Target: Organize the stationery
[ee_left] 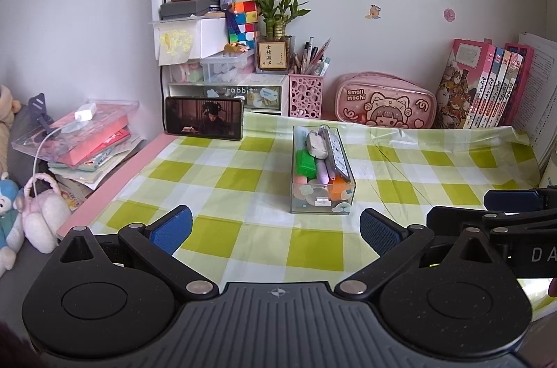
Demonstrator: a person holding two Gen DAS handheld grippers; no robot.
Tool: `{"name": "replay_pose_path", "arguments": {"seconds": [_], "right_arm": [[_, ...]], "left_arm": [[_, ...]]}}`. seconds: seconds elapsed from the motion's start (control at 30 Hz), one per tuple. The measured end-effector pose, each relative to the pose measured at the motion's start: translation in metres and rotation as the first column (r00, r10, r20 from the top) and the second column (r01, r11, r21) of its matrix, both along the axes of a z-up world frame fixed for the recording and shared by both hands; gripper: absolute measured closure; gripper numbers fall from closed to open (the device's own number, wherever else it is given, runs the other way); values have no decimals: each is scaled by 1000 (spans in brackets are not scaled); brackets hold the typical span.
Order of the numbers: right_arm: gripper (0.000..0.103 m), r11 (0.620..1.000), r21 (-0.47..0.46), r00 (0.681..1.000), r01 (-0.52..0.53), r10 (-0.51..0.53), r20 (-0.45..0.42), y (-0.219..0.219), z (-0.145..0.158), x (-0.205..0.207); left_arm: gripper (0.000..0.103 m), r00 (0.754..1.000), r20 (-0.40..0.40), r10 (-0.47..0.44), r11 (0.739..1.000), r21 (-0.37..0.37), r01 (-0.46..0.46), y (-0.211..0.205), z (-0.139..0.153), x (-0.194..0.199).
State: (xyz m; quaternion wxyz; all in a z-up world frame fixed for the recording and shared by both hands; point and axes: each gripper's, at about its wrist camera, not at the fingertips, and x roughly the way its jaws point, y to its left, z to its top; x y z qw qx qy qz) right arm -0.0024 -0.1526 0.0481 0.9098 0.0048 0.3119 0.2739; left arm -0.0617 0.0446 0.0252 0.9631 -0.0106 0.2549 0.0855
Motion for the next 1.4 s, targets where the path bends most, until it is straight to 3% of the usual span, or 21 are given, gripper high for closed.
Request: {"name": "replay_pose_path", "arguments": {"seconds": [1.4], "right_arm": [[23, 1000, -8, 1000, 21, -21, 12, -1, -1, -4]], "left_arm": [[5, 1000, 0, -11, 1000, -8, 11, 0, -1, 1]]}}
